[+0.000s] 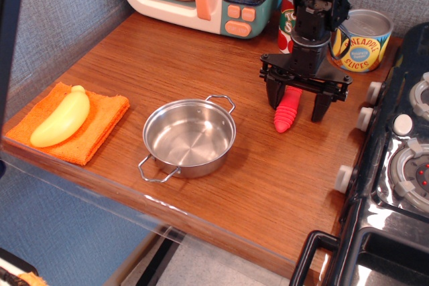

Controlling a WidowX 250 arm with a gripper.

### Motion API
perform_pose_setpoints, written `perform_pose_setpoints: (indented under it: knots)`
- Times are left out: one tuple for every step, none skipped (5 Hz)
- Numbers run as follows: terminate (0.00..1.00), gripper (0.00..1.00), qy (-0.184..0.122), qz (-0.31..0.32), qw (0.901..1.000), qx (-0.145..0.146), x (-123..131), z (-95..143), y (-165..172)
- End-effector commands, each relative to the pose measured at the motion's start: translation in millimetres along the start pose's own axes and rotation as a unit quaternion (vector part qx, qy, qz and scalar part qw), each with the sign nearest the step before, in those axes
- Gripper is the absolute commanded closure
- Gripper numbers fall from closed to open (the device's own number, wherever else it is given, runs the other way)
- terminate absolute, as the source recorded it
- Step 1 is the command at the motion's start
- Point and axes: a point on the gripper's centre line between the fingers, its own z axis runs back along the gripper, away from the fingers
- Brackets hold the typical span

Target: Move the spoon to the front of the oven.

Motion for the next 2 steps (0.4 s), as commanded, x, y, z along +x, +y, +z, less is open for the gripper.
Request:
perform_pose_setpoints:
  knots:
    - [0.0, 1.0, -0.003, -0.007, 0.9999, -0.014, 3.5, 8.7, 3.1]
    - [0.0, 1.0, -0.021, -0.043, 0.9988, -0.011, 10.6, 18.3, -6.1]
